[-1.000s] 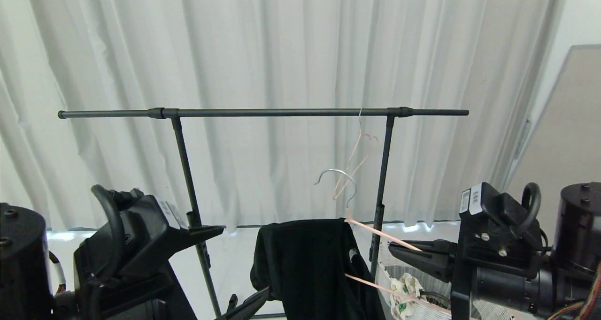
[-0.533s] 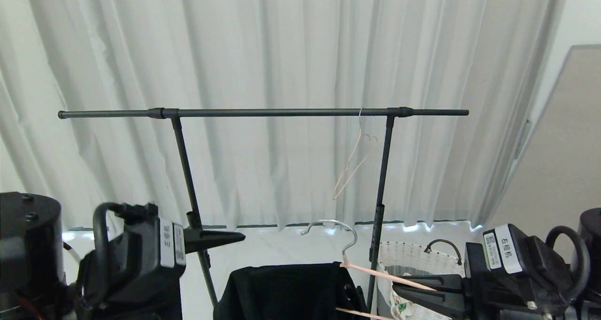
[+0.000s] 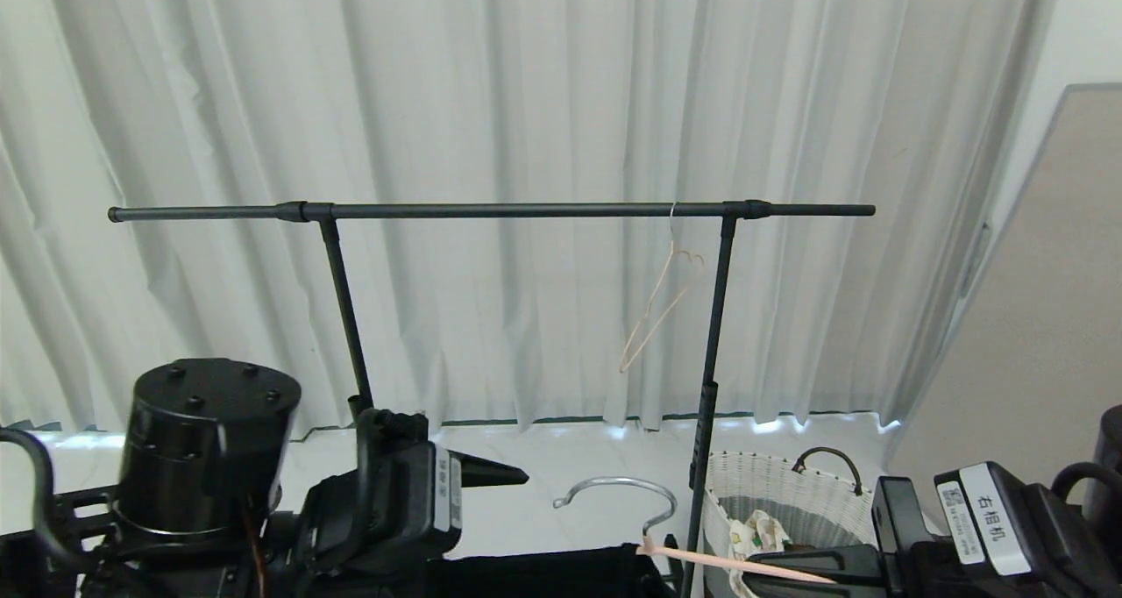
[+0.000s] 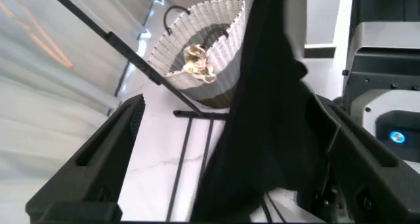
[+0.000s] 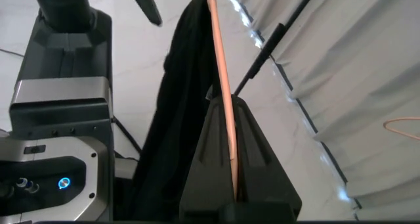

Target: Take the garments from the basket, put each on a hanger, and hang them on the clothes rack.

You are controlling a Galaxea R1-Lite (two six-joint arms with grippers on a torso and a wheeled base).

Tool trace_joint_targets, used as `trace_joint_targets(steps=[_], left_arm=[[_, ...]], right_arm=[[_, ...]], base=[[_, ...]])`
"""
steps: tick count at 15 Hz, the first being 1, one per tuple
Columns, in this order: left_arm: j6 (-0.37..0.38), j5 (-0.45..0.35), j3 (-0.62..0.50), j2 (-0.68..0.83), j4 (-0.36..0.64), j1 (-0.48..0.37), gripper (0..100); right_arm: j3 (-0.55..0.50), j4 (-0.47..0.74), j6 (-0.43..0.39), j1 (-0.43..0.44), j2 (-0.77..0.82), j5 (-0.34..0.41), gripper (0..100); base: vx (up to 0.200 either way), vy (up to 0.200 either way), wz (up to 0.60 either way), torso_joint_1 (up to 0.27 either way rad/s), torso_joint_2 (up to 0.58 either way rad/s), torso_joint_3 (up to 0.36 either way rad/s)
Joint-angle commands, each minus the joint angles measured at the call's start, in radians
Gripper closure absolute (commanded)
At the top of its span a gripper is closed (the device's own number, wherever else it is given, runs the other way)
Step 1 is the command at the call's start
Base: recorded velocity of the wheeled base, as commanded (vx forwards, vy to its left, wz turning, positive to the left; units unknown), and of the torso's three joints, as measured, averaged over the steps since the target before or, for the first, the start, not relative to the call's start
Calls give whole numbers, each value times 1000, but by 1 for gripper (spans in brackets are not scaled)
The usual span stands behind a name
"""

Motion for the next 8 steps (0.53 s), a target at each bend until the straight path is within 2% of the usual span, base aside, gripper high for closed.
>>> trace_joint_targets(steps=[1, 2, 4, 5, 8], left_arm=[[1, 1, -26, 153, -75, -16, 0], [1, 1, -23, 182, -126, -16, 0], [1, 1, -24, 197, -139, -16, 0], [1, 1, -23, 196, -139, -16, 100], [4, 1, -21, 191, -139, -16, 100]], right_arm=[[0, 0, -2, 5, -2, 1, 100], [-3, 0, -4, 13, -2, 1, 100], [-10, -2, -2, 16, -2, 1, 100], [-12, -2, -2, 16, -4, 1, 100], [-12, -2, -4, 17, -11, -1, 100]], base=[[0, 0, 0, 0, 0, 0], [0, 0, 0, 0, 0, 0], [0, 0, 0, 0, 0, 0], [0, 0, 0, 0, 0, 0], [0, 0, 0, 0, 0, 0]])
